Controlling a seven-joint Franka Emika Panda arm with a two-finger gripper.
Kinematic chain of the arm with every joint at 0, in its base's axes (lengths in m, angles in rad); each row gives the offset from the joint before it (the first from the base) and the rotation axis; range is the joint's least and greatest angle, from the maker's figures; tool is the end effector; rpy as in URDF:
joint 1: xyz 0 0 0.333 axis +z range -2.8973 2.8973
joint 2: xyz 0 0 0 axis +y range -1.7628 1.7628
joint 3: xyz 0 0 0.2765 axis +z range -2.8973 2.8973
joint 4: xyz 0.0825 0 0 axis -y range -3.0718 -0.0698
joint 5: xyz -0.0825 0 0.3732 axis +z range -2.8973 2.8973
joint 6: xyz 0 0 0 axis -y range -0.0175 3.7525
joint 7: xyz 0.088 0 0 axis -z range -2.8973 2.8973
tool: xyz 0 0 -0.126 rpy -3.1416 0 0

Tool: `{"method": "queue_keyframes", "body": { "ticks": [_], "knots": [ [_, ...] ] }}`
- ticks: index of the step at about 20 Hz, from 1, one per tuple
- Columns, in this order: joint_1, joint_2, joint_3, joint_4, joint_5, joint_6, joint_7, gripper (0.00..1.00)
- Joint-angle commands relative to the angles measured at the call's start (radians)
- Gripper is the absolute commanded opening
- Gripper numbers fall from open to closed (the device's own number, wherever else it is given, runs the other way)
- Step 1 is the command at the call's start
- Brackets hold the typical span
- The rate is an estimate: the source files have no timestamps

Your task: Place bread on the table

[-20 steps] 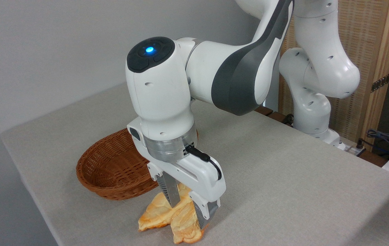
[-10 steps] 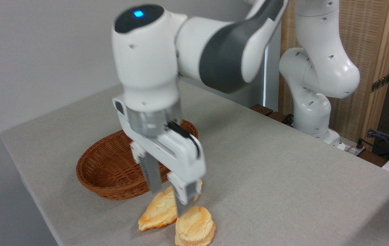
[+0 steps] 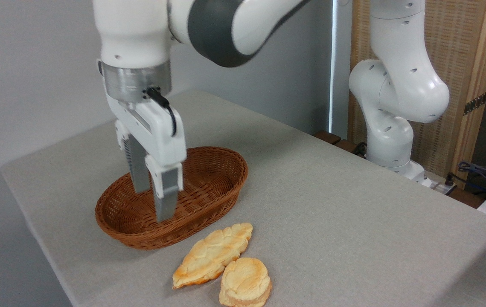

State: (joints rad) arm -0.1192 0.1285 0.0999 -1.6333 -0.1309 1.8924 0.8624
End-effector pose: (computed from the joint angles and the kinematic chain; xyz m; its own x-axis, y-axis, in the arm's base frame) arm 0.6026 -0.0262 0.4943 0.6487 -0.7415 0.1714 -0.7499 -0.6612 -0.0226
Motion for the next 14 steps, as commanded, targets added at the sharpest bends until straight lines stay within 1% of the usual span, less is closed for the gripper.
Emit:
{"method": "queue_keyframes", "body": {
  "ticks": [1,4,5,7,14],
  "knots": [
    [0.003,-0.020,-0.058,0.006,0.011,-0.007,-0.115,1.00],
    [0.003,-0.029,-0.063,0.006,0.011,-0.019,-0.170,1.00],
    [0.004,-0.030,-0.052,0.006,0.011,-0.026,-0.171,1.00],
    [0.006,-0.030,-0.051,0.007,0.010,-0.055,-0.166,1.00],
    [0.006,-0.027,-0.054,0.007,0.010,-0.035,-0.161,1.00]
  ]
}}
